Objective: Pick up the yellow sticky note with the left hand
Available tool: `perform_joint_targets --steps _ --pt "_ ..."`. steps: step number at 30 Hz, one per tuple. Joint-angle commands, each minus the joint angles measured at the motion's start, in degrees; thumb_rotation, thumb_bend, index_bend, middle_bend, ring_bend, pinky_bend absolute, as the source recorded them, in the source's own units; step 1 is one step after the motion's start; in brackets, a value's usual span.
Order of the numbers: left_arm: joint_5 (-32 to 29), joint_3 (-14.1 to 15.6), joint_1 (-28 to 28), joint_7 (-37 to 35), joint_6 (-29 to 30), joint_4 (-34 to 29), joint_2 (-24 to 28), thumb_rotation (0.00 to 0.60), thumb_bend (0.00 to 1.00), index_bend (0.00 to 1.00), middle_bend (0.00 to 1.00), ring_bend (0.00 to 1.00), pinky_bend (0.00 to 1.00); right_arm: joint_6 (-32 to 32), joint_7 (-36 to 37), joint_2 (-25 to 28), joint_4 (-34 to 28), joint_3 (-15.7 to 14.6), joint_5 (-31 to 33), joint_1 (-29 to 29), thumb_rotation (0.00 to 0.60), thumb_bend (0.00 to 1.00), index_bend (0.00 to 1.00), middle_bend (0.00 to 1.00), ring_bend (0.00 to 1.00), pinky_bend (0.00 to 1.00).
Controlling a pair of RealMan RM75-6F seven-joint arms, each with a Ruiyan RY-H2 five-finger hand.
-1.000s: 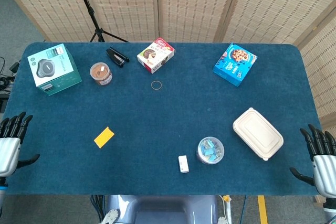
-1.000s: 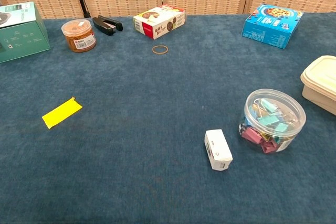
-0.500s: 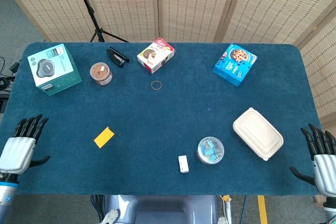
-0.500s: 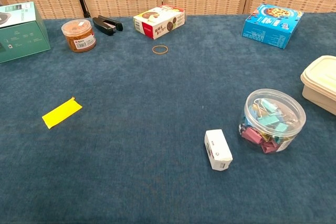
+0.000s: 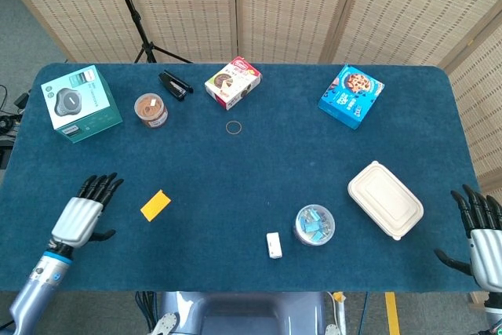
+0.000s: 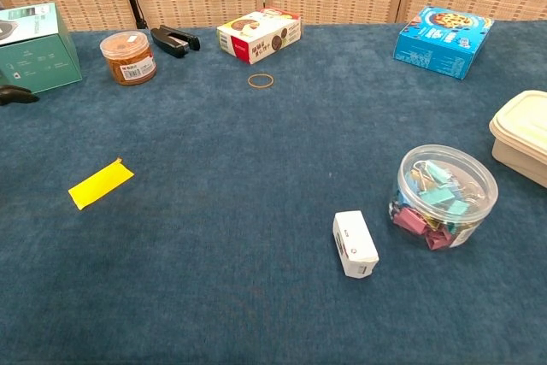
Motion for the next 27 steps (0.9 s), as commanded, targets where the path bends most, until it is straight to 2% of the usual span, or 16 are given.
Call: perform_joint_targets --steps 1,14,27 --pt "-0.26 -0.4 -2.06 0.78 -2.35 1.69 -3.2 0.6 0.0 0.0 0.0 0.0 0.0 -0.24 0.12 -0.01 0.08 0.0 0.23 0.05 0.6 0.0 0.0 0.0 0.0 0.0" --pt "-5.36 -2.48 -5.31 8.32 -6.26 3.34 -9.0 0.6 0.0 0.0 0.0 0.0 0.0 -1.17 2.08 0.44 0.66 0.35 1.44 0.36 0.6 0.0 0.0 0.0 0.0 0.0" --pt "-7.49 -2.65 -6.78 10.54 -7.13 5.35 -11.44 0.6 0.0 0.0 0.0 0.0 0.0 -1.79 3.11 0.69 1.02 0.54 2.19 0.58 0.6 0.0 0.0 0.0 0.0 0.0"
